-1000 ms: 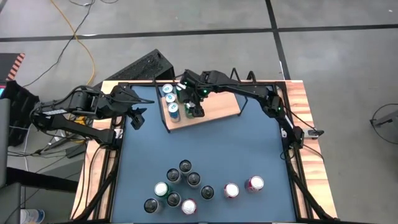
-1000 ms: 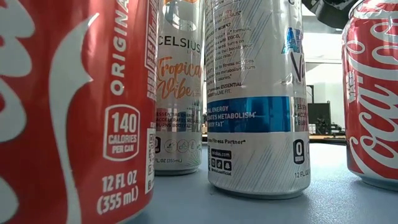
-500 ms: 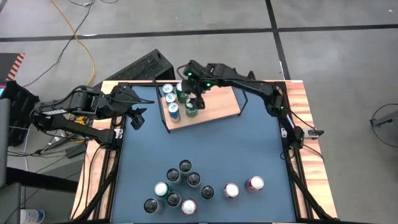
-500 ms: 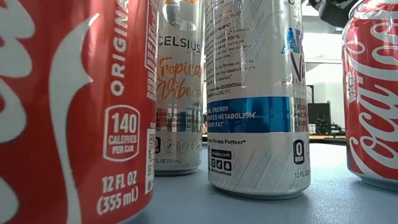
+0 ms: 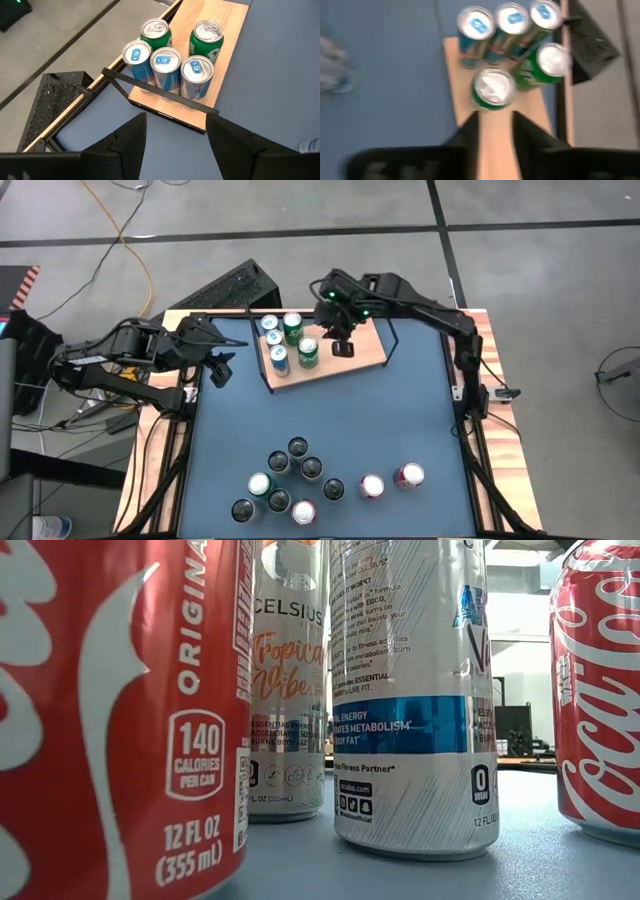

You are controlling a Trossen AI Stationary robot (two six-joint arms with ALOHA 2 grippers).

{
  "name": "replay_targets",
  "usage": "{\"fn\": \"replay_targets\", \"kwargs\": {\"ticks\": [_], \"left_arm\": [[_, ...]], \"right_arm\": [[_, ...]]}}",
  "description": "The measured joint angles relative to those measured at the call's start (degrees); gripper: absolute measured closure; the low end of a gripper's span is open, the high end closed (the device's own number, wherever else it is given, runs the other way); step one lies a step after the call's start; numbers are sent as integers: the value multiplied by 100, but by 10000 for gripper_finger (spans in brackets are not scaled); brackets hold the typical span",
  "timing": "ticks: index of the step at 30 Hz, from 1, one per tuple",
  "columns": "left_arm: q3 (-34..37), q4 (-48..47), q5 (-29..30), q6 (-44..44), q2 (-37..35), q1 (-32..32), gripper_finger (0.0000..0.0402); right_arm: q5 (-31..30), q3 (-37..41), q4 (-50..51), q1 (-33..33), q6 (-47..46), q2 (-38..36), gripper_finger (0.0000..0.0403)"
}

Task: Place canned beverage on shelf
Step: Put the top green soda can on the shelf aligned with the other green soda can

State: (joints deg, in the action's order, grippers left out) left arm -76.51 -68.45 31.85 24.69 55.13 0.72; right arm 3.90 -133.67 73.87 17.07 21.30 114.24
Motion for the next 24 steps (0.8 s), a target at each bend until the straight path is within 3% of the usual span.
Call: {"fn": "replay_targets", "kwargs": {"ticks": [2,3,9,14,17,20,24], "left_arm": [[0,0,29,-13,0,0,209],[0,1,38,-51,0,0,209],[0,3,101,-177,0,1,209],[0,14,344,-166,0,2,209],[0,52,350,-151,-1,2,209],[0,169,349,-127,0,2,209],[0,280,350,-119,0,2,209]], "right_arm": [[442,42,79,54,28,-11,379],[623,148,21,73,55,-27,389],[651,1790,-859,-12,-73,-860,401],[604,4488,-3334,38,-757,-2224,402],[69,5939,-5289,-139,-1339,-2517,403],[-65,6696,-6538,-279,-1965,-2563,403],[-199,6973,-6727,-300,-2192,-2248,403]]}}
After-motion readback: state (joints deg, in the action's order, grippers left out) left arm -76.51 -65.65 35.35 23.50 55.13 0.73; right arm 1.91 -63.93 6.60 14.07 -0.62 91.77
